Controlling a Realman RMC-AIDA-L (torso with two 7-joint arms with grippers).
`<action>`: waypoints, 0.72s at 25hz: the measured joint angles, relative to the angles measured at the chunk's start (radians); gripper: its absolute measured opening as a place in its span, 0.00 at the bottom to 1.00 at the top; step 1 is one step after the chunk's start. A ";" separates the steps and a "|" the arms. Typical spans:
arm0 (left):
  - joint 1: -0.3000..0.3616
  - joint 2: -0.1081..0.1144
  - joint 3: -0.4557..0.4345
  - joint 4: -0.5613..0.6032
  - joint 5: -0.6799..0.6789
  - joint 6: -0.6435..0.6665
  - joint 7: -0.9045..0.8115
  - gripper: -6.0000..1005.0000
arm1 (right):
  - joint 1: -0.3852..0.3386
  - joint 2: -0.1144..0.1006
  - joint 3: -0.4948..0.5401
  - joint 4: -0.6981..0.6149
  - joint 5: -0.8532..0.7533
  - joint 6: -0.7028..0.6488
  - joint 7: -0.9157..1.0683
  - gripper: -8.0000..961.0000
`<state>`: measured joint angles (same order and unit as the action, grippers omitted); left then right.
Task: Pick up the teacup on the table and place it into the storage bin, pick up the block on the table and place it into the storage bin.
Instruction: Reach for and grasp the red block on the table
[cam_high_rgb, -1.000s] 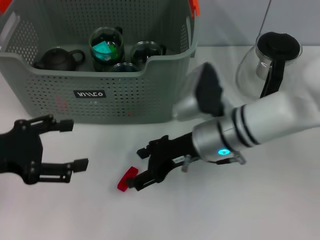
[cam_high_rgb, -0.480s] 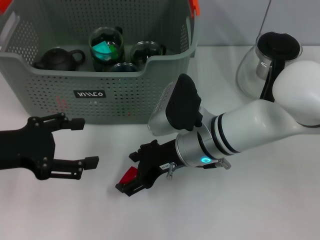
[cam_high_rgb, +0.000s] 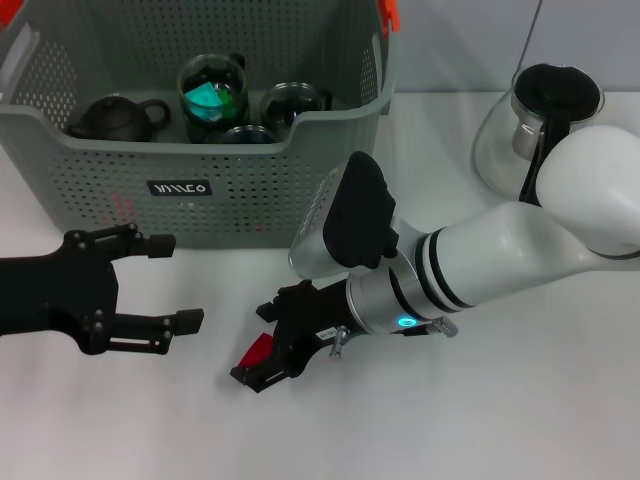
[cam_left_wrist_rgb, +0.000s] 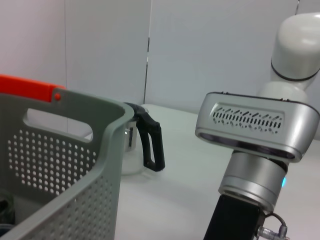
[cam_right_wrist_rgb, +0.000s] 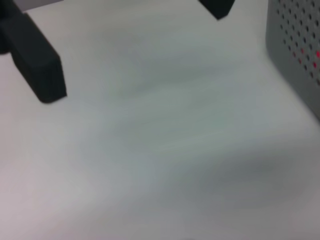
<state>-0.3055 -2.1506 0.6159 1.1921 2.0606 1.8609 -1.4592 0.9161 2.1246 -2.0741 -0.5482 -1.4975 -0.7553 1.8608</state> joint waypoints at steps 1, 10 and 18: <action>-0.001 0.000 0.000 0.000 0.005 0.000 0.001 0.94 | 0.000 0.000 -0.003 -0.003 0.000 0.005 0.000 0.97; -0.012 0.001 0.001 -0.027 0.013 -0.010 0.005 0.94 | -0.001 0.000 -0.029 -0.021 0.001 0.025 -0.005 0.97; -0.015 0.003 0.001 -0.028 0.013 -0.017 0.007 0.94 | -0.005 0.000 -0.038 -0.023 0.000 0.034 -0.006 0.97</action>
<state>-0.3203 -2.1475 0.6166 1.1643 2.0740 1.8444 -1.4517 0.9109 2.1245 -2.1120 -0.5711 -1.4971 -0.7216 1.8553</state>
